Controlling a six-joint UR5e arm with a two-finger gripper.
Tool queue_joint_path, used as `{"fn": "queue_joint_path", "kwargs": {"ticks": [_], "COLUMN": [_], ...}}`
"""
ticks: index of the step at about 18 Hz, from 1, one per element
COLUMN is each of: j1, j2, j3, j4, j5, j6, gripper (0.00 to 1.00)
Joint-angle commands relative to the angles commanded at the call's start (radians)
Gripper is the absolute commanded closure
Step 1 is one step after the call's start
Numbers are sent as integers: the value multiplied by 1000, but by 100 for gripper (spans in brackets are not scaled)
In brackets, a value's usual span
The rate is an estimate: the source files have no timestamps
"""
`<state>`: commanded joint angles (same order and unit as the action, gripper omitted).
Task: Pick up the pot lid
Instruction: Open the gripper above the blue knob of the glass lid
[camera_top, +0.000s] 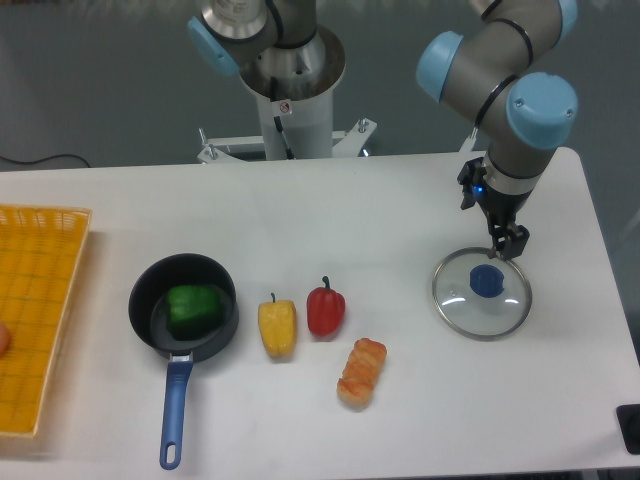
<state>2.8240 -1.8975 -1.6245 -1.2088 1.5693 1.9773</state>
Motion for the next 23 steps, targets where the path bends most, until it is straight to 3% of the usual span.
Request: {"fn": "queue_joint_path", "kwargs": {"ticks": [7, 15, 17, 20, 23], "j1": [-2, 9, 9, 5, 0], "j2": [-2, -9, -11, -40, -78], "j3": [5, -15, -9, 0, 9], "j4": [6, 31, 31, 40, 90], "j5": [20, 17, 17, 17, 17], "j6": [-2, -123, -210, -319, -321], "gripper": [0, 0, 0, 0, 0]}}
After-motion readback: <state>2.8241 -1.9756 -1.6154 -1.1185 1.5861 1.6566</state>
